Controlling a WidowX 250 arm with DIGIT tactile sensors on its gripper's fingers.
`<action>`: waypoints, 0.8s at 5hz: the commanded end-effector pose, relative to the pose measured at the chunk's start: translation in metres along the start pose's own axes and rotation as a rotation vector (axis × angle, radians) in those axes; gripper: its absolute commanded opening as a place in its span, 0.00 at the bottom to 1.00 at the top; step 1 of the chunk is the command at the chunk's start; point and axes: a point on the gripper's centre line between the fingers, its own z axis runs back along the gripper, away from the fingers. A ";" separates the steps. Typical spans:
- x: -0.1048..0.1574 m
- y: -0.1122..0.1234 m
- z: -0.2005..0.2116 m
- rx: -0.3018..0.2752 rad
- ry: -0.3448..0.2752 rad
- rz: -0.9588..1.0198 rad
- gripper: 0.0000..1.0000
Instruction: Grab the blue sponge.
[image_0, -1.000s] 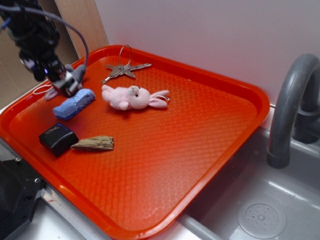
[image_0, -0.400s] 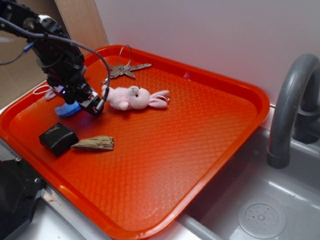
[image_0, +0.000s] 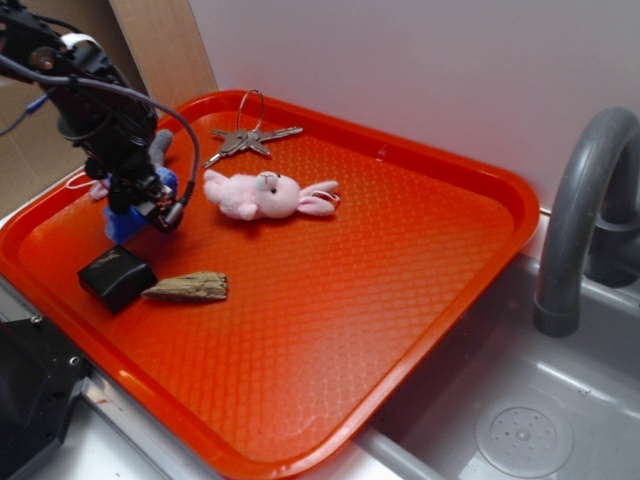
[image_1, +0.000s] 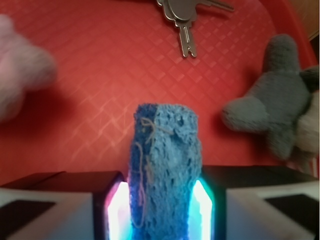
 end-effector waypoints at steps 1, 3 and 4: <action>0.038 -0.021 0.080 -0.040 -0.007 -0.025 0.00; 0.084 -0.051 0.148 -0.060 0.023 0.007 0.00; 0.096 -0.046 0.187 -0.063 -0.020 0.038 0.00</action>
